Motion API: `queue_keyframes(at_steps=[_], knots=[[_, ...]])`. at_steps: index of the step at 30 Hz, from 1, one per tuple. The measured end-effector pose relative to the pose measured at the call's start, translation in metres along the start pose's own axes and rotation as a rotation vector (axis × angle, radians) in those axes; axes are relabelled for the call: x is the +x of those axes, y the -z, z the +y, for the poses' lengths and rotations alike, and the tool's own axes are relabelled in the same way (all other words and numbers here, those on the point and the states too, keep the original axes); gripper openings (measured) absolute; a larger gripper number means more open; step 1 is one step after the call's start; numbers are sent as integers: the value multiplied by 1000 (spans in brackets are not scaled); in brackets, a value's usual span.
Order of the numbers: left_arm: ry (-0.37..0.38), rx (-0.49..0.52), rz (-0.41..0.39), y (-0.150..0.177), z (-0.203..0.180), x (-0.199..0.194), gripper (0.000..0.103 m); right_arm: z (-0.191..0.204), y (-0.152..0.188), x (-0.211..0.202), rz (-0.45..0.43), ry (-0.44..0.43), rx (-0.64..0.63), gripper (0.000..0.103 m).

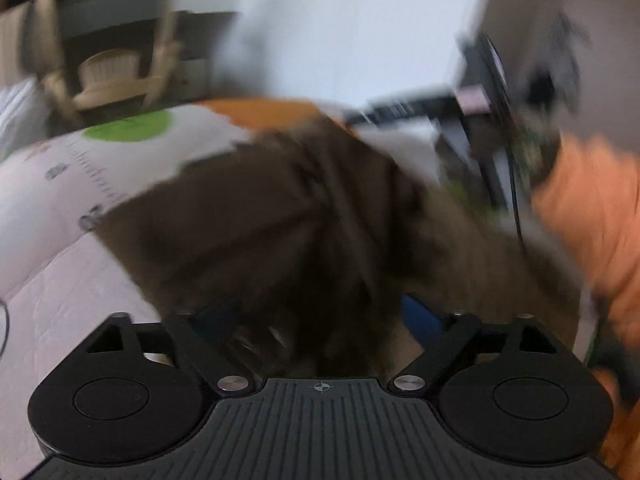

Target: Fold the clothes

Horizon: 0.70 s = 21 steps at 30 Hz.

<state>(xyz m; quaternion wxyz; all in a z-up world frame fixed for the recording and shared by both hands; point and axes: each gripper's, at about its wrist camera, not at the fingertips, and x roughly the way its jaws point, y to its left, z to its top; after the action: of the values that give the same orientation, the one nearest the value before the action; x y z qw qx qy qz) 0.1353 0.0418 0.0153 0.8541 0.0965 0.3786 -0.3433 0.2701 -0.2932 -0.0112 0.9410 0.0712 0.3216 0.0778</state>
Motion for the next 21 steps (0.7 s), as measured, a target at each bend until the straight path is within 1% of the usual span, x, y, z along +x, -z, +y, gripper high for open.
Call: queue_keyframes(at_steps=[1,3,5,9,11,13,14,15,16,21], knots=[[-22,61,11,4,-10,3,79,-4,4,-2,6,0,8,67],[-79,193,16,13,-28,5,74,-9,10,-8,8,1,9,68],[-138,286,27,20,-38,8,73,-13,13,-11,6,0,15,71],[-251,401,37,28,-49,16,73,-14,15,-10,11,-5,27,72],[-293,462,39,34,-50,21,73,-12,16,-9,14,-11,30,72],[-289,382,30,25,-32,21,73,-11,16,-10,14,-18,30,72],[-287,342,25,20,-23,21,69,-10,16,-10,14,-21,31,72],[-285,302,20,15,-14,21,44,-9,16,-10,14,-22,32,72],[-282,262,16,11,-5,21,17,-8,16,-10,13,-24,32,72],[-270,63,-8,-12,40,21,17,-8,14,-16,1,-23,18,72]])
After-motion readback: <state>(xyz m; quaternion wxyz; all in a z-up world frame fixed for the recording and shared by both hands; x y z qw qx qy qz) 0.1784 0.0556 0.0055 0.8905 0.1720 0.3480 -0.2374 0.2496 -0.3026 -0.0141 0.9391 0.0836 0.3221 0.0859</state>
